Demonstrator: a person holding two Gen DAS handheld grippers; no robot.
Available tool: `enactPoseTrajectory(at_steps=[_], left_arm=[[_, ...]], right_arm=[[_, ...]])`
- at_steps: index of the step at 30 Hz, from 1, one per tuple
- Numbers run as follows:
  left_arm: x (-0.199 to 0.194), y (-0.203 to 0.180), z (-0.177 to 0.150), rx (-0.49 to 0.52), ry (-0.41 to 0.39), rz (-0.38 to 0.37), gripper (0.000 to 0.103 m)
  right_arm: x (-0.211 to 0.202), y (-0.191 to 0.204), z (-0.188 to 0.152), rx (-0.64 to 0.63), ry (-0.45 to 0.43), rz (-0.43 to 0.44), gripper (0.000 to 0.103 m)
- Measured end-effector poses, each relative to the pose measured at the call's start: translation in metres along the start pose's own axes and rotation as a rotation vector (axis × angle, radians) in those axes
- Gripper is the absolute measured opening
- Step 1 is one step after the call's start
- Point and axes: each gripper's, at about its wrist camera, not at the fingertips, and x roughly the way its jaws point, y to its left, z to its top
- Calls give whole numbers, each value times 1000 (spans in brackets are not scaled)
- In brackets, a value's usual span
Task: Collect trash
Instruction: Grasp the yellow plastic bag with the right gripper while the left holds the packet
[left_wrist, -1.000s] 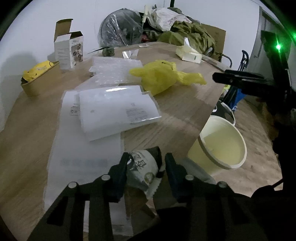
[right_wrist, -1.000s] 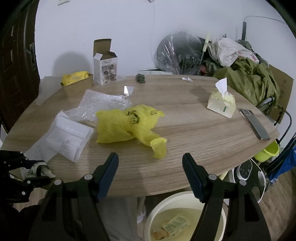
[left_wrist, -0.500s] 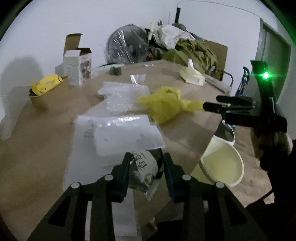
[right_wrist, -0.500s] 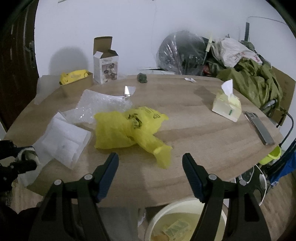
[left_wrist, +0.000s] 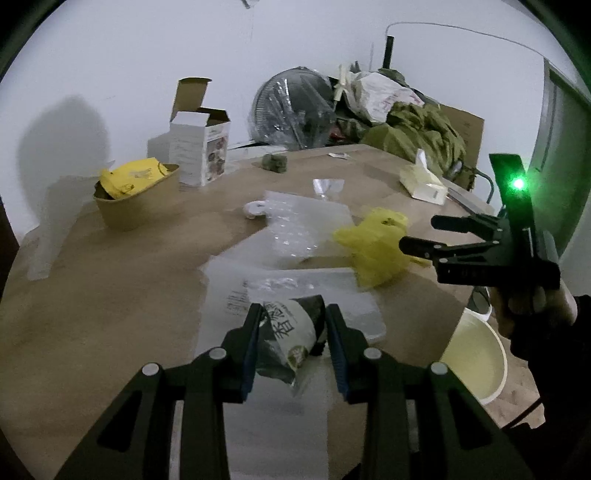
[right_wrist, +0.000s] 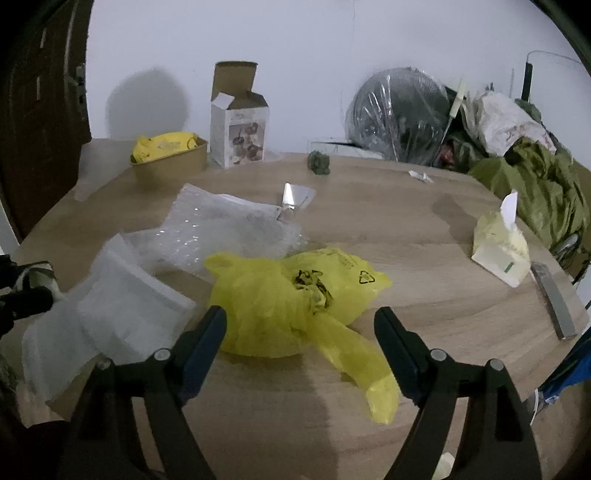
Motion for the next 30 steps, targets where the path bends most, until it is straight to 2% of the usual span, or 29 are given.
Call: enactPoseTrajectory(at_steps=[4, 13, 17, 21, 23, 25, 30], left_arm=[[1, 4, 1, -10, -2, 7, 34], [6, 7, 0, -25, 10, 3, 34], [7, 8, 0, -24, 7, 2, 34], [7, 10, 0, -27, 3, 2, 34], [7, 9, 0, -26, 2, 2, 34], [7, 9, 0, -25, 1, 2, 34], [3, 6, 0, -16, -8, -1, 34]], right_arm=[[12, 5, 7, -3, -6, 12, 85], [37, 15, 2, -2, 59, 26, 85], [42, 16, -2, -7, 66, -9, 86], [43, 15, -4, 8, 71, 6, 85], [42, 15, -5, 6, 71, 13, 78], [42, 16, -5, 4, 78, 18, 61], [37, 17, -8, 2, 70, 37, 43]])
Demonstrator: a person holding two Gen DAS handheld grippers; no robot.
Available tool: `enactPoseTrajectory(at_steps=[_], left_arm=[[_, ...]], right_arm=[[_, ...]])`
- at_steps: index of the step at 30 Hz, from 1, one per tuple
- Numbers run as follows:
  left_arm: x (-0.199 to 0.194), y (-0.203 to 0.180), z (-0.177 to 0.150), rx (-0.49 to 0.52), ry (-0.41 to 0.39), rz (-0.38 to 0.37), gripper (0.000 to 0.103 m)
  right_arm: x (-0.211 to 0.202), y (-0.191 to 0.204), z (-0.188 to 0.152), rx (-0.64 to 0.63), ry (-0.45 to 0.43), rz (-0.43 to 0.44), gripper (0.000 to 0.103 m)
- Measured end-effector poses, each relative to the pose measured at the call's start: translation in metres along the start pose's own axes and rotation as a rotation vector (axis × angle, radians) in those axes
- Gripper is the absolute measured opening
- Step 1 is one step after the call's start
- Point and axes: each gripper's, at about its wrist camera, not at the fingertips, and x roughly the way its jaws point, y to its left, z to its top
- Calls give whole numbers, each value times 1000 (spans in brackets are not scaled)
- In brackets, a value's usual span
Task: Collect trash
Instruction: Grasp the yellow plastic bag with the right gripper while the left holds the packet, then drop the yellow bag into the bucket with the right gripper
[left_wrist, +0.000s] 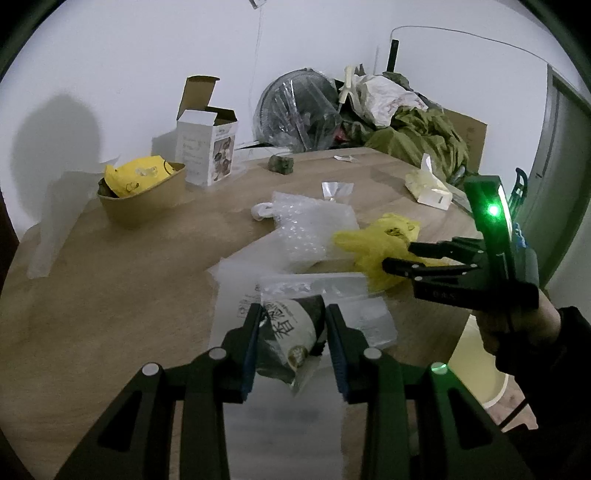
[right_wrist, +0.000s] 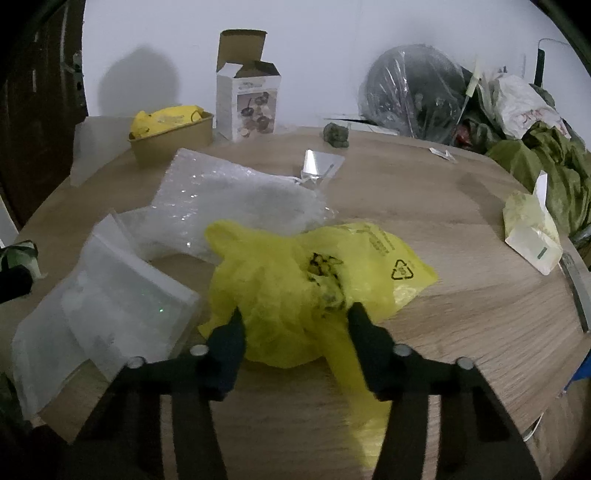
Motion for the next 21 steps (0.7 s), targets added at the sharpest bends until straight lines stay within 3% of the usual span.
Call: enactPoseTrajectory(at_steps=[7, 21], left_arm=[[-9, -6, -1, 15, -16, -2, 34], [-21, -31, 1, 64, -40, -29, 34]], right_arm=[[-14, -3, -3, 20, -32, 13, 31], [-64, -17, -15, 49, -103, -23, 30]])
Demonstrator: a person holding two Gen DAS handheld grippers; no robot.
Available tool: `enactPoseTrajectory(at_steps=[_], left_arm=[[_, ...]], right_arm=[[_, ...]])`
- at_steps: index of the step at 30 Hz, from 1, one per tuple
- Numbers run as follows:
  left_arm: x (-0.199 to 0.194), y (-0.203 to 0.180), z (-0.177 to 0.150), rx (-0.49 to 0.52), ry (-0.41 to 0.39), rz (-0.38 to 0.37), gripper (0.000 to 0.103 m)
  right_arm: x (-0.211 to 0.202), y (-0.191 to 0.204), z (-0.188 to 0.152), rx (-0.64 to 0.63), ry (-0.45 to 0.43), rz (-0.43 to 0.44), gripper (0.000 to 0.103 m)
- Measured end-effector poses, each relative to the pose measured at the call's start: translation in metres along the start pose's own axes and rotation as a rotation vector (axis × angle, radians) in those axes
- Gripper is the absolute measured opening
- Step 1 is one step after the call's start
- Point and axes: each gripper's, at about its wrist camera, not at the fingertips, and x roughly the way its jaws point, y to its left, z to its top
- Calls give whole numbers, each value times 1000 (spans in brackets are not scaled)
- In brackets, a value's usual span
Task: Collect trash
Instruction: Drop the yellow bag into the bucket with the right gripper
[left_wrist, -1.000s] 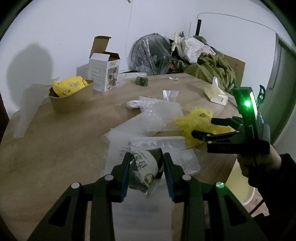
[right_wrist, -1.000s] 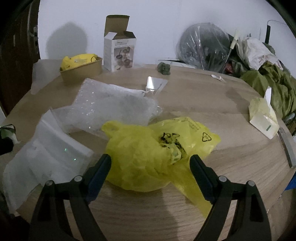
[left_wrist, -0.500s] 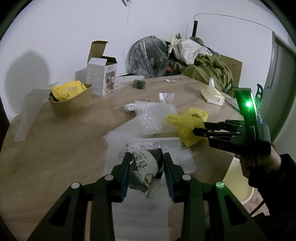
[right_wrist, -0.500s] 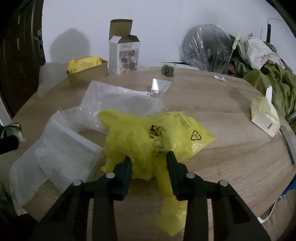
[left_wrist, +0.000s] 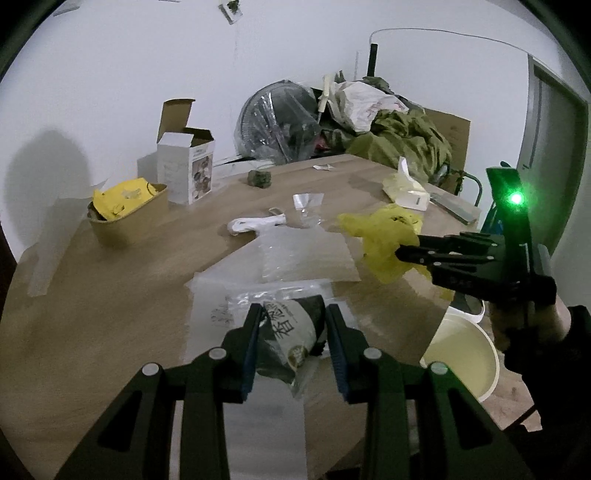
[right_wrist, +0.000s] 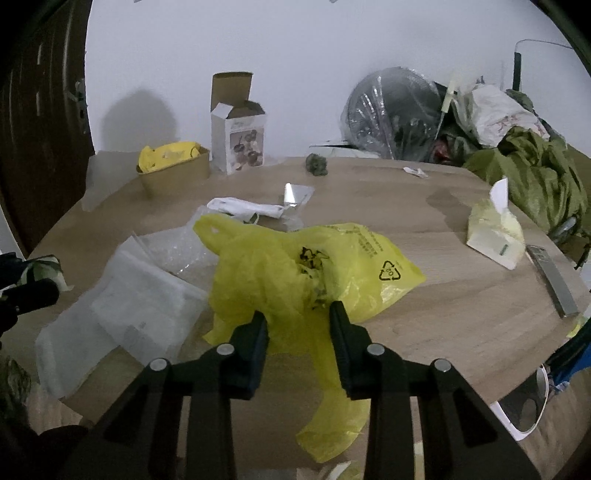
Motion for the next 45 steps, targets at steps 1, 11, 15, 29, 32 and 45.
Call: enactPoseTrajectory(at_steps=[1, 11, 15, 29, 32, 45], left_arm=[[0, -2, 0, 4, 0, -2, 34], [3, -28, 1, 52, 7, -39, 34], [7, -40, 1, 75, 18, -60, 34], [22, -85, -1, 164, 50, -148, 34], [25, -93, -2, 183, 57, -165, 34], [47, -140, -3, 296, 103, -251, 34]], right_arm=[[-5, -3, -2, 3, -5, -6, 30], [-41, -31, -27, 50, -21, -65, 30], [-56, -48, -45, 82, -12, -103, 30], [-97, -106, -119, 210, 59, -231, 30], [-98, -112, -135, 230, 90, -238, 30], [-68, -126, -191, 324, 235, -223, 51]])
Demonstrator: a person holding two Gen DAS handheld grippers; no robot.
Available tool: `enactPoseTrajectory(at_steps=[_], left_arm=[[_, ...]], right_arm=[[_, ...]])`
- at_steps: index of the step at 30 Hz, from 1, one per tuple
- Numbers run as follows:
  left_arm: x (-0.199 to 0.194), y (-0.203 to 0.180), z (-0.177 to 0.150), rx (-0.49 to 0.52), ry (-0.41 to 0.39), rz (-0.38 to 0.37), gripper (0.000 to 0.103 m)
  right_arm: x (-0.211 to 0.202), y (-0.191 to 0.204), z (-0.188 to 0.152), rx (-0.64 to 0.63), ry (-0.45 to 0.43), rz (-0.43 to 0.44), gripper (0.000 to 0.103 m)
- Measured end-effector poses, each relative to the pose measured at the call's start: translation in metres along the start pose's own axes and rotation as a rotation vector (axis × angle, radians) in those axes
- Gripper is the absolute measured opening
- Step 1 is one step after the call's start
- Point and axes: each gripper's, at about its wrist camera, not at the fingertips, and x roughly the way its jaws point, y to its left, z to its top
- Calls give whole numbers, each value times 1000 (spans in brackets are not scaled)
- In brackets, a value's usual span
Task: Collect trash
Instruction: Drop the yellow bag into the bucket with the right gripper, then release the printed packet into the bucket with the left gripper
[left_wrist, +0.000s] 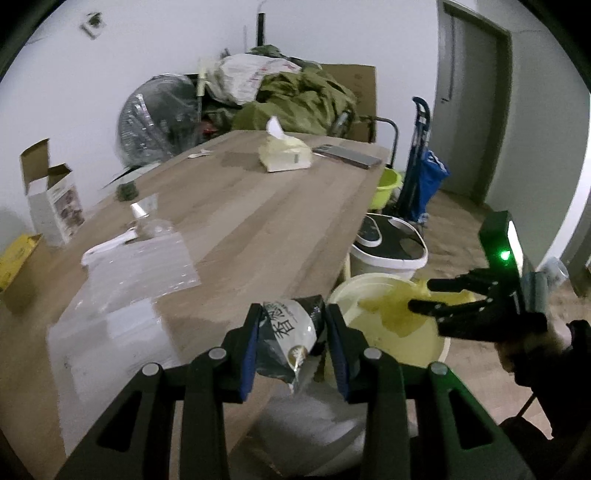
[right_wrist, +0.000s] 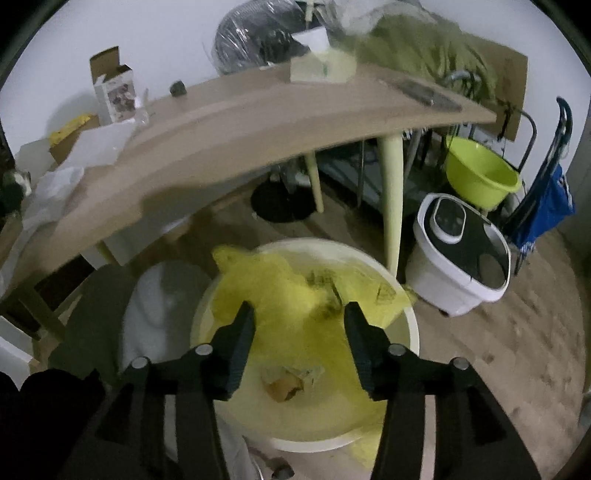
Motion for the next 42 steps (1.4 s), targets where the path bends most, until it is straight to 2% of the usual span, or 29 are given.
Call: enactPoseTrajectory(at_steps=[5, 18, 21, 24, 27, 31, 34, 40, 42], left_arm=[[18, -20, 7, 62, 22, -45, 34], [95, -81, 21, 189, 166, -219, 34], [117, -93, 21, 190, 231, -273, 34], [132, -102, 21, 186, 264, -318, 34], [147, -109, 23, 176, 300, -330, 34], [157, -113, 25, 168, 319, -349, 48], [158, -113, 26, 158, 323, -358, 51], [159, -109, 29, 133, 316, -360, 66], [157, -108, 30, 121, 308, -361, 67]], right_arm=[[8, -10, -7, 30, 23, 1, 54], [-1, -54, -18, 127, 5, -71, 55], [-5, -67, -22, 164, 5, -99, 55], [-8, -80, -28, 196, 9, -121, 55], [-9, -87, -31, 215, 14, -138, 55], [-11, -90, -31, 224, 14, -150, 55], [-12, -90, -29, 222, 13, -154, 55], [-15, -87, -24, 209, 6, -158, 55], [-17, -86, -22, 206, 0, -159, 55]])
